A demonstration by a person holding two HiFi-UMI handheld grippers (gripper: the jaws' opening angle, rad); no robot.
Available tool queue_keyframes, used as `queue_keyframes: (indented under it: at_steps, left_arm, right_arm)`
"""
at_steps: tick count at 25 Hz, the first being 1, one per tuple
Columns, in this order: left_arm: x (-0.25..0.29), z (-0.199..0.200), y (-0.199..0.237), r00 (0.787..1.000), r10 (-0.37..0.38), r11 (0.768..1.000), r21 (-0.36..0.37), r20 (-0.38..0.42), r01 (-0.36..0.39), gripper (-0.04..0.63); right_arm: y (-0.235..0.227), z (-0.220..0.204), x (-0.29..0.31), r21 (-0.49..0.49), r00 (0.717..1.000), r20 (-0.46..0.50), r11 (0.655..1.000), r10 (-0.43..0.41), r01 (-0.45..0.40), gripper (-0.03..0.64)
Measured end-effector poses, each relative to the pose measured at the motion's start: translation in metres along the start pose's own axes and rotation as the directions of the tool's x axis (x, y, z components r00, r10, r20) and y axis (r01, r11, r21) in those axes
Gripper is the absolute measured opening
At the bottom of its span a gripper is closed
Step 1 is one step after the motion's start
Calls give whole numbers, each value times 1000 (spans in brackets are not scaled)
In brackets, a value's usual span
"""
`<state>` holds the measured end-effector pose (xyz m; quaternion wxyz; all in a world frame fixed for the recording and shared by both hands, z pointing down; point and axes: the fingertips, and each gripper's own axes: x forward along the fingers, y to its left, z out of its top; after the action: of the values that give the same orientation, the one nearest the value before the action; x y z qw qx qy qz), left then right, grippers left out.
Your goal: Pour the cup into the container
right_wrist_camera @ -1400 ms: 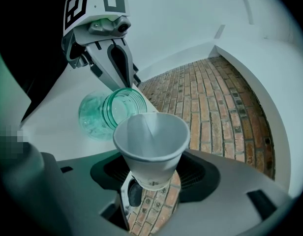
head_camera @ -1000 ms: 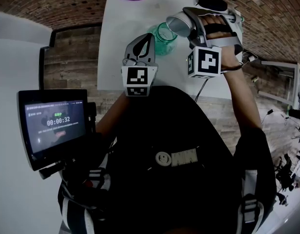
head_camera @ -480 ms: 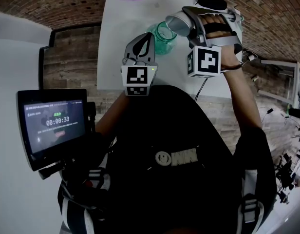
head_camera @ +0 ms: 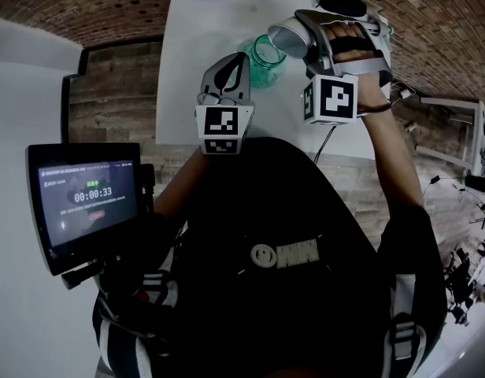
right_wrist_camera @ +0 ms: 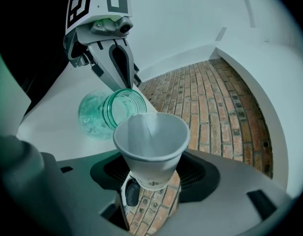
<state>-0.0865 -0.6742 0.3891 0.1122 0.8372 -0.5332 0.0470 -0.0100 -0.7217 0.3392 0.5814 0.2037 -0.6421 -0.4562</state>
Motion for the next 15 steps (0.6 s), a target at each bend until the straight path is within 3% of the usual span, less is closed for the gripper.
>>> queue_keyframes:
  at_steps: [15]
  left_arm:
    - [1,1,-1,1000,-1,1000,1,7,1,0]
  right_arm:
    - [-2,1,-1,-55,1000,0,998,-13,13,278]
